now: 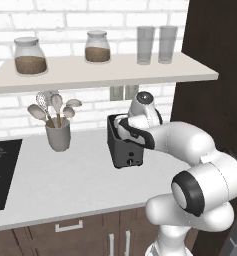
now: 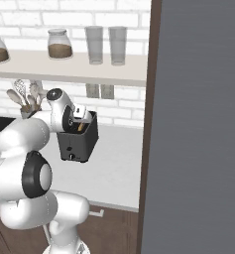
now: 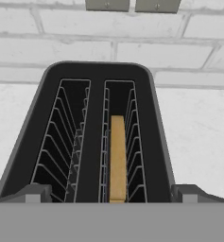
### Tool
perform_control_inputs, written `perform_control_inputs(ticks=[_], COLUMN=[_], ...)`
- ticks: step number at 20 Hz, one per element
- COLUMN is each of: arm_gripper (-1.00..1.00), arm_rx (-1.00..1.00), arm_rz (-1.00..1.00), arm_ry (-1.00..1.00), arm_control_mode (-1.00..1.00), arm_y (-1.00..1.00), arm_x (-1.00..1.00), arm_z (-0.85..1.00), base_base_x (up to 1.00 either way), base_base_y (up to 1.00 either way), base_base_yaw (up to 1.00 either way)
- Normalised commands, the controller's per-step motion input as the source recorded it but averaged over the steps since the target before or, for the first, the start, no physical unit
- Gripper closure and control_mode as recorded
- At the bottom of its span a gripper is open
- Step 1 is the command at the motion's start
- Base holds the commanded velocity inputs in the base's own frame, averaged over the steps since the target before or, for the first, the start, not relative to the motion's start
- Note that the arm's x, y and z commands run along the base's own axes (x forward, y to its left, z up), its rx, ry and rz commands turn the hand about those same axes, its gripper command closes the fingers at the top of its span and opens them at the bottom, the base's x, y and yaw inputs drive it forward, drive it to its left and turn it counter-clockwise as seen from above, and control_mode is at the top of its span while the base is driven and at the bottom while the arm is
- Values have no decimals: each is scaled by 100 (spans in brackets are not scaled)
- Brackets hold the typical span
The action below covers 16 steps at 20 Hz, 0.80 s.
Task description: Start the toaster. Once the lever pops up, take the bread to the plate on the dining counter.
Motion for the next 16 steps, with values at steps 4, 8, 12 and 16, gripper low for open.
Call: perform_control_inputs(ticks=[4, 8, 12, 16], arm_gripper=[-100, -100, -100, -100], arm_rx=[0, 0, 0, 0], arm_rz=[0, 0, 0, 0], arm_ry=[0, 0, 0, 0], arm_control_mode=[-100, -100, -100, -100], arm_y=[0, 0, 0, 0], arm_x=[0, 0, 0, 0], arm_z=[0, 0, 0, 0], base_base_x=[0, 0, 0, 0], base_base_y=[0, 0, 0, 0], base_base_yaw=[0, 0, 0, 0])
